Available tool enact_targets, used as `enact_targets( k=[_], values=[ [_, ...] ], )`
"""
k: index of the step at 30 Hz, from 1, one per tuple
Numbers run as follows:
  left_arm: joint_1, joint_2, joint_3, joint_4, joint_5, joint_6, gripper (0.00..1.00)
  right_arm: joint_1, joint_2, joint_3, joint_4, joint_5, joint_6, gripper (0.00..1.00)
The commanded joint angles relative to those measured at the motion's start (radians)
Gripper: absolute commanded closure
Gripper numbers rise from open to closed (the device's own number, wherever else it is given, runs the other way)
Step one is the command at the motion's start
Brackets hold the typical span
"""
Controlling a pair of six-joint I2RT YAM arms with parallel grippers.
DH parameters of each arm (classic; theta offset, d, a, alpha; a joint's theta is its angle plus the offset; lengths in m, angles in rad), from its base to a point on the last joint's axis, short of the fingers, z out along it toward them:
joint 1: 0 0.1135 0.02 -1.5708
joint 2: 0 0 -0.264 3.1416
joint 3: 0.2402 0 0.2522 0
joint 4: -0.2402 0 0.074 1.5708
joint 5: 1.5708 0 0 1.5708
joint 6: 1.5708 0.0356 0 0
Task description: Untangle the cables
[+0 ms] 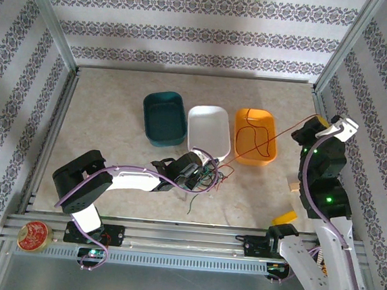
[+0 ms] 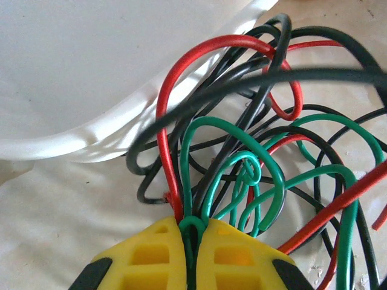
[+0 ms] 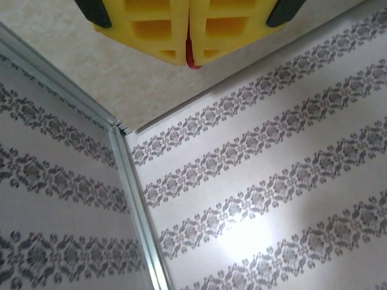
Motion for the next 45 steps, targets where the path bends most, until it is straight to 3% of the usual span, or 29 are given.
enact_targets(
  k=[1,6,13,22,32,45],
  values=[
    [-0.015,-0.004,-0.036,-0.096,-0.036,-0.007,1.00,-0.024,-0.008,0.060,0.082,0.060,-0.014,1.00],
    [-0.015,-0.004,-0.045,-0.097,-0.040,-0.010,1.00,-0.049,-0.009,0.107,0.134,0.042,0.004,1.00],
    [-0.015,-0.012,-0.061,-0.096,-0.048,-0.017,0.92,-0.067,0.017,0.216,0.177,-0.025,-0.037,1.00],
    [-0.015,-0.008,-0.057,-0.098,-0.046,-0.016,0.92,-0.073,0.185,0.396,0.132,-0.325,-0.066,1.00],
    [-0.016,-0.017,-0.064,-0.095,-0.053,-0.020,0.91,-0.079,0.305,0.493,0.093,-0.331,-0.193,1.00],
    [-0.018,-0.005,-0.051,-0.100,-0.053,-0.018,0.90,-0.080,0.387,0.422,0.110,-0.427,-0.128,1.00]
  ],
)
